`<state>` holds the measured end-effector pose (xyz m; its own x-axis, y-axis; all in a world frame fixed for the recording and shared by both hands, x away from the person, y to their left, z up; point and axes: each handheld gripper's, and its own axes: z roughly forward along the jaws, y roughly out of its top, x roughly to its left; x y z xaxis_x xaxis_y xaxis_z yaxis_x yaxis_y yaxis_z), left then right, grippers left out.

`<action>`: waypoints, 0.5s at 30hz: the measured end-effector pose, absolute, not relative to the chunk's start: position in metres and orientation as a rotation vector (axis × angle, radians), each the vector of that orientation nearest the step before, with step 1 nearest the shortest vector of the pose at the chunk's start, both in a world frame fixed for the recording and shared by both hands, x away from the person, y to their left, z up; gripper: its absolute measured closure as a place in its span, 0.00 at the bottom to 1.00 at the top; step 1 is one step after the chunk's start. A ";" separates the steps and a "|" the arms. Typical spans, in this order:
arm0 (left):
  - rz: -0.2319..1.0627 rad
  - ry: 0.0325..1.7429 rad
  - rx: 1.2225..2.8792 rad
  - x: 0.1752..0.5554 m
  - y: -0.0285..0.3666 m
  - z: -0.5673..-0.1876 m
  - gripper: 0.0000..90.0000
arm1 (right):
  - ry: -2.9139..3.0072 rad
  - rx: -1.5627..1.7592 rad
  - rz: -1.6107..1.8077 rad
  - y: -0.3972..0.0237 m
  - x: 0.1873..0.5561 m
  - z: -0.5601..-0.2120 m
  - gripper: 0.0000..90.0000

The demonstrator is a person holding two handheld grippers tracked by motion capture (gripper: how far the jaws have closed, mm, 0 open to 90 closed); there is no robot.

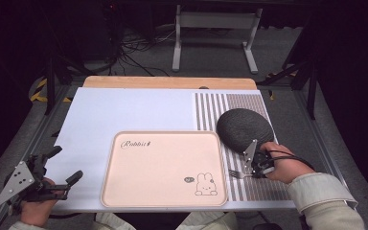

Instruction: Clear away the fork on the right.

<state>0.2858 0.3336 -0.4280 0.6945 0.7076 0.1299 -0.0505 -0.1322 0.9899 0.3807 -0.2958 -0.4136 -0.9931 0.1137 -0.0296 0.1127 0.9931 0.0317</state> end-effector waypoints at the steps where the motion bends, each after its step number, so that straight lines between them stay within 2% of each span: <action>1: 0.712 0.552 1.582 0.286 0.334 -0.428 0.00 | 3.105 0.175 0.046 -0.296 0.380 -0.414 0.95; 15: 0.711 0.553 1.581 0.286 0.334 -0.428 0.00 | 3.102 0.143 0.036 -0.294 0.379 -0.414 0.95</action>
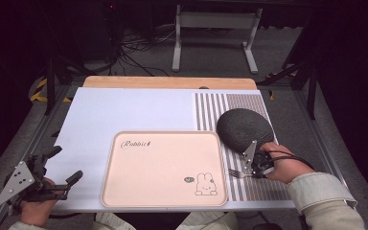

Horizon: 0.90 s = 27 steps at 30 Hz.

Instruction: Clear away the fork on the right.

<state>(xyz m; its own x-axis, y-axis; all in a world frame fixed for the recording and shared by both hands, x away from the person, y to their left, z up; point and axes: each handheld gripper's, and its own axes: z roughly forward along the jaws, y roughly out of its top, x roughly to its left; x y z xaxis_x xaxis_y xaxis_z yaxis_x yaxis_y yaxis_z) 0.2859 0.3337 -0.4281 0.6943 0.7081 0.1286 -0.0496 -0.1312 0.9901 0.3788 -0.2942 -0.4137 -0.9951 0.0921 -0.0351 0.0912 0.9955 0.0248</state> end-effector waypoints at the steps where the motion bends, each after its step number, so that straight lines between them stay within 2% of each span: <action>1: 0.711 0.554 1.581 0.286 0.334 -0.428 0.00 | 3.099 0.144 0.034 -0.294 0.379 -0.414 0.95; 9: 0.710 0.556 1.580 0.286 0.334 -0.428 0.00 | 3.064 0.142 0.067 -0.295 0.378 -0.406 0.95; 27: 0.711 0.555 1.577 0.286 0.334 -0.428 0.00 | 2.905 0.258 0.422 -0.302 0.373 -0.361 0.95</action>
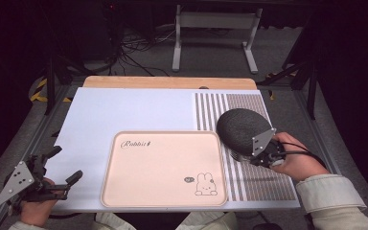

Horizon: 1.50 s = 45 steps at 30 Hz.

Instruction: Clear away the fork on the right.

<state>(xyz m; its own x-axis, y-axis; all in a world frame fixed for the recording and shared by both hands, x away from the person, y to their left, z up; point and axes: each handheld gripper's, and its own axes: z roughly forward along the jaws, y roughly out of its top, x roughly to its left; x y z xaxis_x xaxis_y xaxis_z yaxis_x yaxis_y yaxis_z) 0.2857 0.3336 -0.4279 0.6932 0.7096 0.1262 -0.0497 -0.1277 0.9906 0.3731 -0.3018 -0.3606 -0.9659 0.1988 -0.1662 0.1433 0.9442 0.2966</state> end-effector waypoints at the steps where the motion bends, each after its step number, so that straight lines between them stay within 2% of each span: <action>1: 0.711 0.554 1.578 0.286 0.333 -0.428 0.00 | 2.890 0.270 0.438 -0.302 0.373 -0.359 0.95; 8: 0.713 0.553 1.576 0.285 0.334 -0.428 0.00 | 2.833 0.326 0.590 -0.300 0.374 -0.352 0.95; 20: 0.716 0.549 1.577 0.285 0.333 -0.427 0.00 | 2.708 0.650 0.801 -0.292 0.369 -0.332 0.95; 45: 0.704 0.544 1.575 0.285 0.333 -0.427 0.00 | 2.533 1.119 0.839 -0.236 0.364 -0.305 0.96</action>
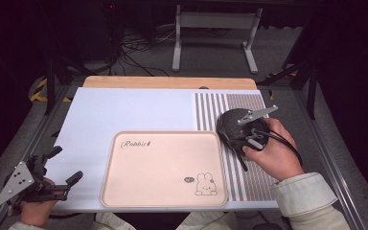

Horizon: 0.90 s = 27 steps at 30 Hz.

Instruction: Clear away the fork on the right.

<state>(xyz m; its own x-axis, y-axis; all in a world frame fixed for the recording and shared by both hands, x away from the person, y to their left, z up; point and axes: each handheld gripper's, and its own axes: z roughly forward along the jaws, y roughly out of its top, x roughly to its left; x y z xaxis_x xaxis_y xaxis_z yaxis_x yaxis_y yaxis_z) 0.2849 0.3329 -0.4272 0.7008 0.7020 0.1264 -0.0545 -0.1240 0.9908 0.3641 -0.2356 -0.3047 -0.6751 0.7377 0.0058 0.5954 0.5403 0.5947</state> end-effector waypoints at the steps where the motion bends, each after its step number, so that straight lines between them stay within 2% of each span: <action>1: 0.704 0.544 1.575 0.285 0.333 -0.427 0.00 | 2.532 1.132 0.834 -0.234 0.364 -0.304 0.96; 27: 0.703 0.546 1.572 0.285 0.334 -0.427 0.00 | 2.541 1.426 0.673 -0.173 0.370 -0.321 0.96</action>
